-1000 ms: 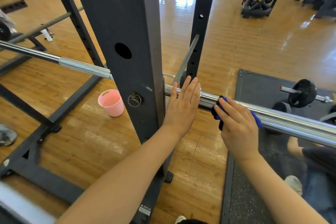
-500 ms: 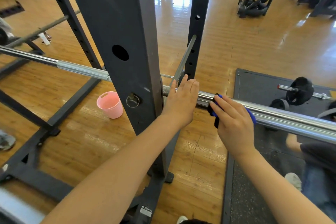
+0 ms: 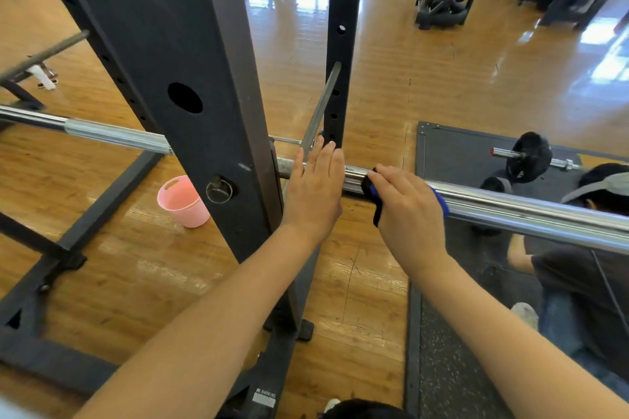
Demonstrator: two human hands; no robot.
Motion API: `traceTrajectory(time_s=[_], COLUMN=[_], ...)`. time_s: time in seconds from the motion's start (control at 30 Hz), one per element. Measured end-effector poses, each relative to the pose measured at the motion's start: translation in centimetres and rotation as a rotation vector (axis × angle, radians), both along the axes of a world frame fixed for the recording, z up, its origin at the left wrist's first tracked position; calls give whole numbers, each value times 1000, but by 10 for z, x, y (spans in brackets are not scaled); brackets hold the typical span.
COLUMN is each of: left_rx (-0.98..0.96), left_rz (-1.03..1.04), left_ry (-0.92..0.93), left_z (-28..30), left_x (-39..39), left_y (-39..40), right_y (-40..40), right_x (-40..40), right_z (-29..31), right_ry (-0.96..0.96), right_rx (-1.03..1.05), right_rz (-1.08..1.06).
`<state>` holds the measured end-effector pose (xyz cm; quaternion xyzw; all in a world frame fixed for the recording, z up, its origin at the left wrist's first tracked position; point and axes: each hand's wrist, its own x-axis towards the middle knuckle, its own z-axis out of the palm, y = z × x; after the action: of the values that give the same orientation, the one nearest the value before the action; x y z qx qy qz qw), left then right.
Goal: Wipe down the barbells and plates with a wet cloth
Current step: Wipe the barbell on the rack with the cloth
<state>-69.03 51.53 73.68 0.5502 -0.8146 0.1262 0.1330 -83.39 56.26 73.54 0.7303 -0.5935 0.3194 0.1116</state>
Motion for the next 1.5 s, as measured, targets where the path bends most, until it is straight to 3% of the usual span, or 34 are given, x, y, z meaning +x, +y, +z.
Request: traceTrajectory(time_s=[0.17,0.43,0.7,0.87,1.1,1.23,1.33,1.5], left_rx=[-75,-64,-65,105,239,26,-190,-187], left_rz=[29,86,9,-64,-104,67,112,66], left_ry=[-60,-190,-115,-95,-68,-209,-195,-161], left_z=[-2,-2,5,15,27,15,-8,-13], left_x=[-1,0,3,3,3,-2,2,5], left_y=[-1,0,-3,-9,-16,-2,10,8], right_y=[6,-6,-4,-12,5,2,-3,8], right_x=[-11,16,11,11,-4,10,16,-12], right_z=[1,-8,7,4,3,5,-3,-10], right_ry=[-65,-64,-125,-48,-81,-134,-114,-91], right_rx=[-28,8,40,42,1,-72,-53,-129], right_rz=[-67,57,-9,60,-18,42,95,19])
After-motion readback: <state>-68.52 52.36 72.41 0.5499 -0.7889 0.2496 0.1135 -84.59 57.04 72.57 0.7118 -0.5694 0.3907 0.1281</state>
